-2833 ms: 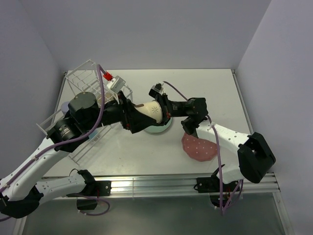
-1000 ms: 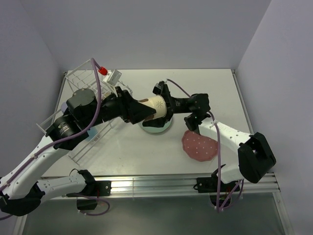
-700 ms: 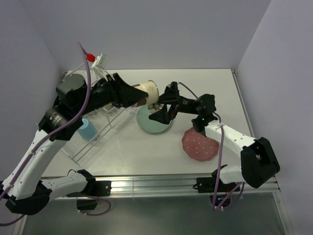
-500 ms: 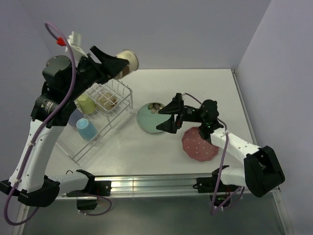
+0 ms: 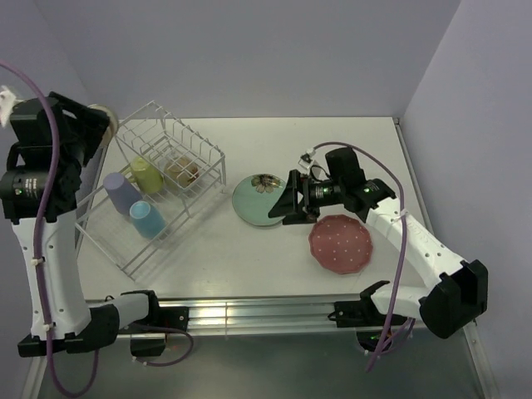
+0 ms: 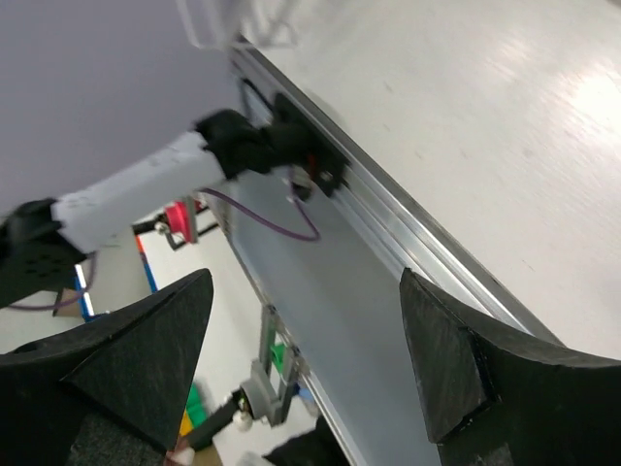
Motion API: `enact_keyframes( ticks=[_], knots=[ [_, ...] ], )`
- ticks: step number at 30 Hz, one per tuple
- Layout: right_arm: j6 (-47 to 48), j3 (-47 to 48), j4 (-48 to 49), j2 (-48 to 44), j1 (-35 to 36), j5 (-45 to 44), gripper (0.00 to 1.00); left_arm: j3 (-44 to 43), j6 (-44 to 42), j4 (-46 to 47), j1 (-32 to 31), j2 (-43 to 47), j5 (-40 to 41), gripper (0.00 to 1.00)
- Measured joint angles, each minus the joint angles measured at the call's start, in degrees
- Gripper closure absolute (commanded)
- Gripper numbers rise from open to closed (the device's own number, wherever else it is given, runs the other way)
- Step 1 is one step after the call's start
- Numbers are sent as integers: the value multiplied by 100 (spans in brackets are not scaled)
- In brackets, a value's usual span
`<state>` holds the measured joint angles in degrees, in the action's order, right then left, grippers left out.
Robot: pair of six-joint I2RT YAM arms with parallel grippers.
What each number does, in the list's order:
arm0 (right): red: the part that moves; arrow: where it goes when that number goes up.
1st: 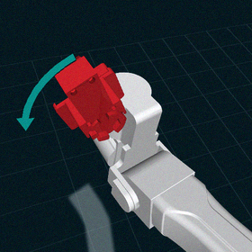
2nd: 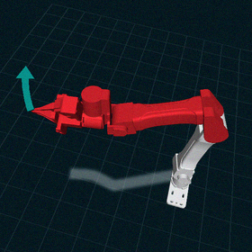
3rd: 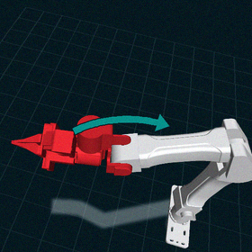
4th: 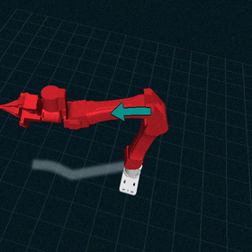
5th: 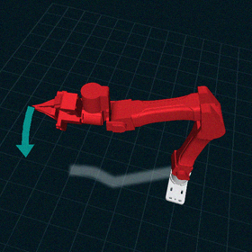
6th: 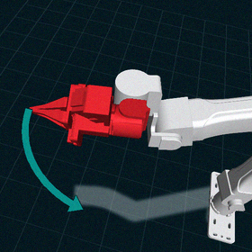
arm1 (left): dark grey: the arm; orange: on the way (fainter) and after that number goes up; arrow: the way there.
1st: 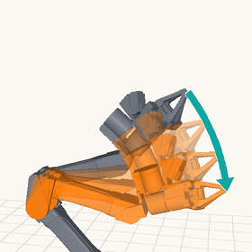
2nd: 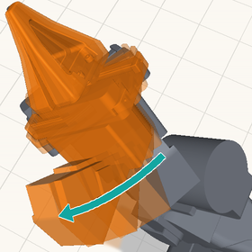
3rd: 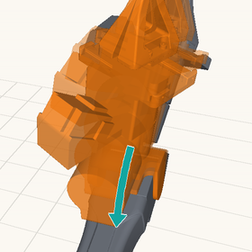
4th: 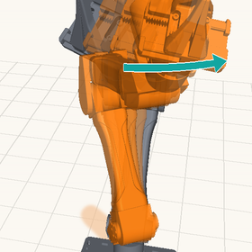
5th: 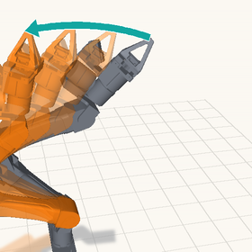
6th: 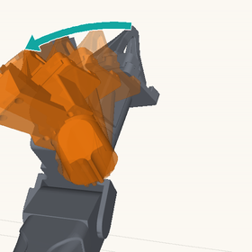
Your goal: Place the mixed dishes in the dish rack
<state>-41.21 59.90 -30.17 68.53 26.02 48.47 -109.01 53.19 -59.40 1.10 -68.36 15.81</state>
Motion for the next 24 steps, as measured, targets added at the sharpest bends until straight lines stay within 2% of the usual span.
enact_keyframes(
  ticks=[4,6,9,16,24],
  knots=[
    [542,-214,-549,195,9,-142,15,155,-57,-518,1150,-48,-17,100],
    [750,-214,-678,243,9,-201,15,520,-61,-638,1720,-46,-216,100],
    [1010,-214,-765,245,9,-238,15,1167,-61,-765,2208,-72,-514,100],
    [1453,-214,-977,258,9,-304,14,2527,-103,-863,2323,-175,-817,100],
    [1635,-236,-1051,256,9,-374,14,3156,-319,-846,2326,-205,-601,100]
  ],
)
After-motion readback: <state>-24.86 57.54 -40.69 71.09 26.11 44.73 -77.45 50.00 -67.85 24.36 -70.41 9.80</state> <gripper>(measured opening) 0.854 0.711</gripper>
